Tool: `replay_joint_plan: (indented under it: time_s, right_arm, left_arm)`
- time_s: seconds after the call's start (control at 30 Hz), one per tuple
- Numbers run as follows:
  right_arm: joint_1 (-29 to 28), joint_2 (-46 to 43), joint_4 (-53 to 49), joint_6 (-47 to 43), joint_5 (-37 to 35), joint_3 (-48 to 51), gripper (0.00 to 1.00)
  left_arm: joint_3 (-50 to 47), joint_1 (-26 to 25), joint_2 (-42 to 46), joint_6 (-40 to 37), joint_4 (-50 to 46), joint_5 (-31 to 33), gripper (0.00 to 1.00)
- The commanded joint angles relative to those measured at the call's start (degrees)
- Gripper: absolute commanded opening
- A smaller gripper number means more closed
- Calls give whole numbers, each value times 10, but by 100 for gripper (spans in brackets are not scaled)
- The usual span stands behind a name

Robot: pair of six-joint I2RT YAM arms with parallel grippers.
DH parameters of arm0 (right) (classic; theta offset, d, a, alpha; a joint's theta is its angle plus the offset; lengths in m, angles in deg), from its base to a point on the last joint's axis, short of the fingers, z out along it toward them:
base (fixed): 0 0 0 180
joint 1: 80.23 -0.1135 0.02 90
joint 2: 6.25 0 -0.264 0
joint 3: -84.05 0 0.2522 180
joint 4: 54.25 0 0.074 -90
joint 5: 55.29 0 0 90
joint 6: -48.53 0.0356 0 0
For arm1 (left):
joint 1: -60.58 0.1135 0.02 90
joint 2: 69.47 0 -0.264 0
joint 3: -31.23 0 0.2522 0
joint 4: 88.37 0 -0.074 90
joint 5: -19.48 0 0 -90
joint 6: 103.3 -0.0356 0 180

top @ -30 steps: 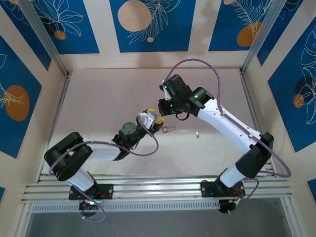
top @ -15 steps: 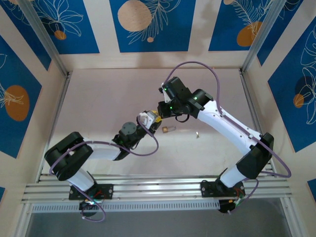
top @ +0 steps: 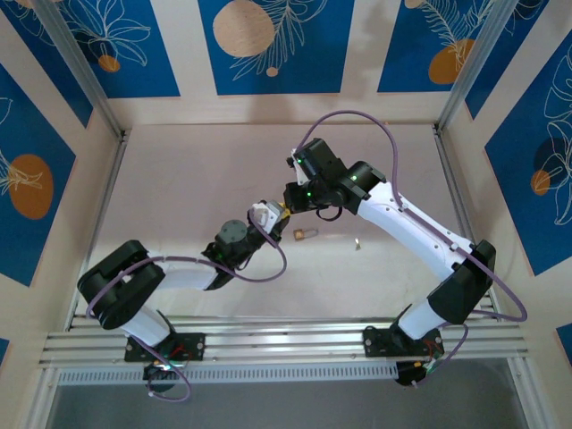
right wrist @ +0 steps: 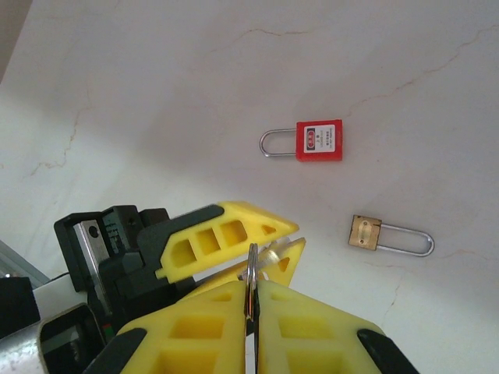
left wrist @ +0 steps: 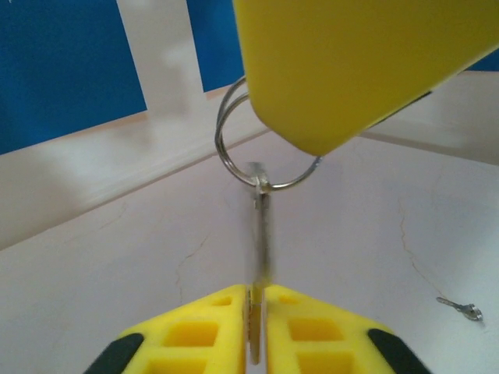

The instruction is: Unlock with the key

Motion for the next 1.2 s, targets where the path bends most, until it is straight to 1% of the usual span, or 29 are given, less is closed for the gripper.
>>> replay_joint_plan:
  time_s: [0.0,0.07,0.27,0.4,0.5,0.57,0.63,0.73,0.8,0.83,0.87,0.9,0.93,0.97,1.0,1.03,1.07,1.13,1.17]
  right_arm:
    - [-1,-16,5,9,10,12,12]
    - [0,-17,6,9,12,16,12]
    - [5,-20,13,11,14,24,13]
    - [14,-28,20,11,17,31,18]
    - [33,-43,35,11,22,46,24]
    - [50,-64,64,8,36,69,29]
    - [72,-93,107,3,57,103,31]
    - [122,-151,196,0,113,176,34]
    - [158,-189,275,-12,176,240,47]
    - [182,-209,336,-30,239,284,53]
    - [195,-224,380,-49,261,320,54]
    - [199,-241,410,-51,232,347,57]
    - [206,-250,419,-51,217,360,63]
    - [223,-253,407,-50,233,361,68]
    - [242,-252,406,-50,277,363,68]
    - [258,-257,441,-51,335,386,67]
    - [263,-269,492,-54,376,419,69]
    - [266,-293,575,-52,391,474,72]
    - [273,-297,602,-47,405,490,71]
  left_arm:
    - [13,-5,18,9,2,-9,6]
    - [15,-5,20,8,-6,-10,0]
    - [17,-5,32,9,-27,-12,0]
    - [21,-4,46,15,-62,-11,0]
    - [31,-4,56,14,-101,-16,0]
    - [41,-2,62,18,-132,-21,0]
    - [60,-1,69,17,-184,-33,0]
    - [90,1,76,11,-262,-59,0]
    - [109,5,79,4,-307,-77,0]
    - [117,7,79,2,-324,-90,0]
    - [127,9,79,1,-347,-103,0]
    - [139,12,78,0,-371,-121,0]
    - [150,16,77,0,-392,-138,0]
    - [166,23,73,1,-417,-160,0]
    - [180,29,67,2,-443,-186,0]
    - [195,34,62,4,-467,-206,0]
    - [214,41,55,5,-491,-235,0]
    - [239,55,43,12,-527,-291,0]
    - [251,66,36,19,-539,-325,0]
